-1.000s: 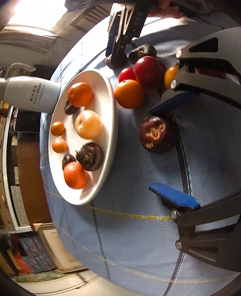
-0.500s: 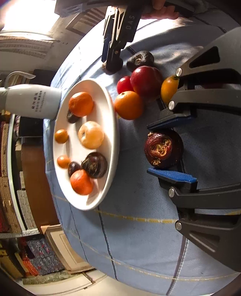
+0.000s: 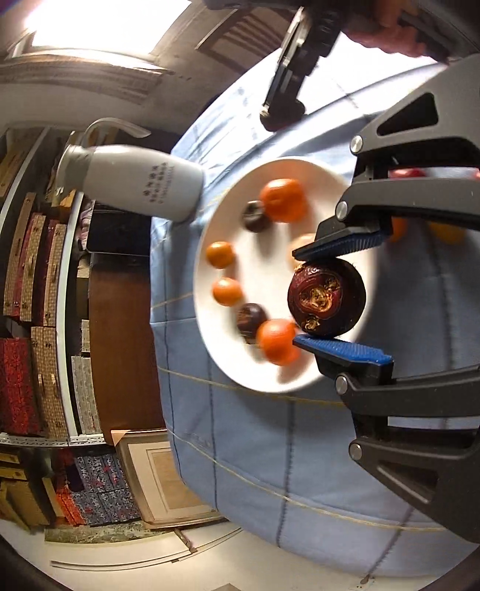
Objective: Organize fruits
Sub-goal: 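Lower both dark fruits onto the plate and open both tools, then withdraw both tools from the plate toward the remaining fruits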
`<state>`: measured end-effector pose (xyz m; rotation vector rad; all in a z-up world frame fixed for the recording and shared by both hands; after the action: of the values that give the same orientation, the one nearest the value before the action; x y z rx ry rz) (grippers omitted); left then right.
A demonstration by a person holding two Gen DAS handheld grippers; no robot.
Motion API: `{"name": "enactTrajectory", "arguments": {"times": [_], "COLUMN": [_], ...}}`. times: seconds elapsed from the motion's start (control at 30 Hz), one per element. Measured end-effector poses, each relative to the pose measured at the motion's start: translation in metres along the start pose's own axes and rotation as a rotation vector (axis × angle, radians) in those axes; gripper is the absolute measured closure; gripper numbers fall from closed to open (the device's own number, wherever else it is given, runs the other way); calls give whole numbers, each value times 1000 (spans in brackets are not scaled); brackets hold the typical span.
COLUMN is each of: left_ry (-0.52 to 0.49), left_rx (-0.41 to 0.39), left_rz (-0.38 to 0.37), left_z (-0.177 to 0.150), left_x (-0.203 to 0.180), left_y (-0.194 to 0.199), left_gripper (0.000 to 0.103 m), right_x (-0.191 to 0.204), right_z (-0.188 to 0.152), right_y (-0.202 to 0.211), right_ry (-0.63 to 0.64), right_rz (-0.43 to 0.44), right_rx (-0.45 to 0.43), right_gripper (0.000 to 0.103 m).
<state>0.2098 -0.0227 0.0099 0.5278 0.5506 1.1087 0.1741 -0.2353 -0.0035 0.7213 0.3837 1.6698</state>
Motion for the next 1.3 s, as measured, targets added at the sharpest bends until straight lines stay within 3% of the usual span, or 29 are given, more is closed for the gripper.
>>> {"name": "enactTrajectory", "arguments": {"times": [0.17, 0.33, 0.5, 0.8, 0.87, 1.2, 1.27, 1.3], "left_ry": [9, 9, -49, -32, -19, 57, 44, 34], "left_rx": [36, 96, 108, 45, 25, 38, 42, 36], "left_rz": [2, -7, -3, -22, -19, -8, 7, 23], "left_z": [28, 28, 24, 15, 8, -66, -78, -84], "left_x": [6, 13, 6, 5, 8, 14, 10, 7], "left_y": [-46, -92, -101, -57, -43, 5, 12, 18], "left_gripper": [63, 63, 61, 56, 47, 43, 28, 25], "right_x": [18, 26, 30, 21, 18, 16, 19, 19], "right_z": [27, 41, 39, 31, 22, -48, -57, -62], "right_y": [-44, -95, -114, -73, -60, 1, 12, 16], "right_ry": [21, 54, 47, 47, 50, 78, 85, 84], "right_rz": [-2, -44, -28, -42, -49, -8, 6, 16], "right_rx": [36, 105, 140, 83, 68, 50, 46, 50], "right_gripper": [63, 63, 61, 61, 61, 61, 61, 61]}}
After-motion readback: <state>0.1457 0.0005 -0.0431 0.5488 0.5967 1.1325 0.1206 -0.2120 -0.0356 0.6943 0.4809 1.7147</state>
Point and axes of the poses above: each gripper's, at about its wrist camera, not at the fingertips, and y roughly against the way its jaws point, x to its left, z to its top, the point moved 5 cm from there along -y, roughly the way its jaws point, and after that the axes turned 9 degrees about -z, right-handed, at the moved point
